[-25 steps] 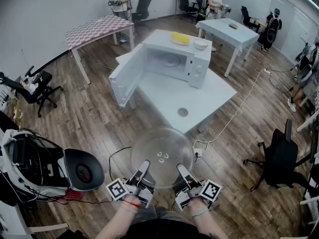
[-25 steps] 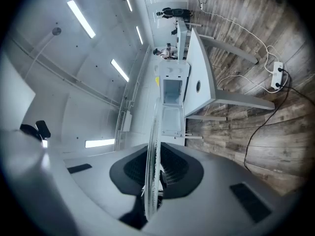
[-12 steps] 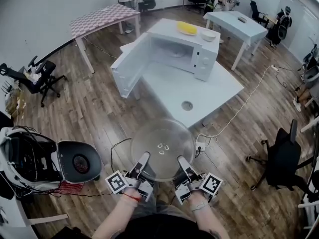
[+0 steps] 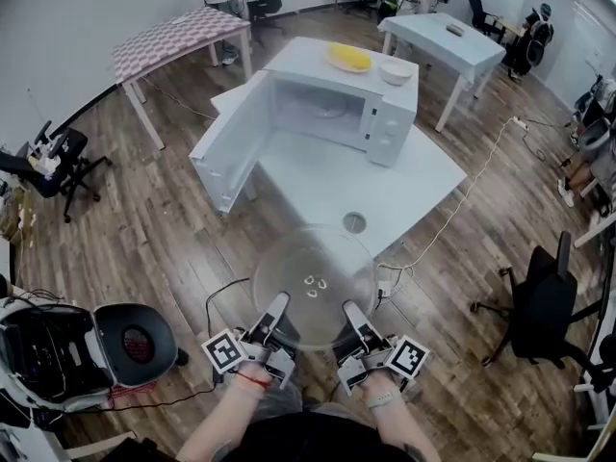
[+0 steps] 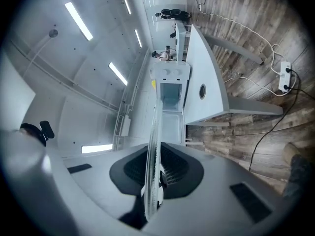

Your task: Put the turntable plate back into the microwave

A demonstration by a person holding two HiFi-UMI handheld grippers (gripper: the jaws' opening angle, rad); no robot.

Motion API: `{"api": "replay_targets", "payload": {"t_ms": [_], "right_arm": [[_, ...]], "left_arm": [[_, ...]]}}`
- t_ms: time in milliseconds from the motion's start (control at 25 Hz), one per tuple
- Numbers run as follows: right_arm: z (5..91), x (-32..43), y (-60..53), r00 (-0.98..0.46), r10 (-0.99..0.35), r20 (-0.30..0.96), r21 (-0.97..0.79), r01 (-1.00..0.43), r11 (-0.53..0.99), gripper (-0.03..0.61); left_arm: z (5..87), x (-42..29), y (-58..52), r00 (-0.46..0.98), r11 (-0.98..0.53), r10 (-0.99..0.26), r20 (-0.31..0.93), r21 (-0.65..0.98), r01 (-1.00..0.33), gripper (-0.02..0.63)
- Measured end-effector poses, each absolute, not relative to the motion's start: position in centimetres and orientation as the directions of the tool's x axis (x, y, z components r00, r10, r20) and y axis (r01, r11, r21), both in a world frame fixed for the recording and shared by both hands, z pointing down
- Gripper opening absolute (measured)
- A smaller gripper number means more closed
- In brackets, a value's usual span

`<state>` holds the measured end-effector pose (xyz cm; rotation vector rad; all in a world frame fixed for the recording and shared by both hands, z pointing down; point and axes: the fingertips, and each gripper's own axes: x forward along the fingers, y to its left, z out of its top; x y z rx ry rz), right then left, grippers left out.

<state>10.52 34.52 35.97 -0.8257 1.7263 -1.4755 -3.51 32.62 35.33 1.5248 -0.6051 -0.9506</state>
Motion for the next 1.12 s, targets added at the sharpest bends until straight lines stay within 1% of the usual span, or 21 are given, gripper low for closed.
{"api": "replay_targets", "payload": {"t_ms": [720, 1120], "right_arm": [[36.1, 8.2, 22.3, -0.450, -0.889, -0.088, -0.992, -0.041, 0.119, 0.041], [36.4, 6.4, 17.9, -0.404, -0.910, -0.093, -0.991, -0.051, 0.124, 0.041]], "left_arm": [[35.3, -5.5, 18.7, 0.627, -0.146, -0.751, -0.206, 0.978, 0.146, 0.032], [35.6, -7.2, 13.7, 0.662, -0.137, -0.720, -0.208, 0.978, 0.158, 0.032]]}}
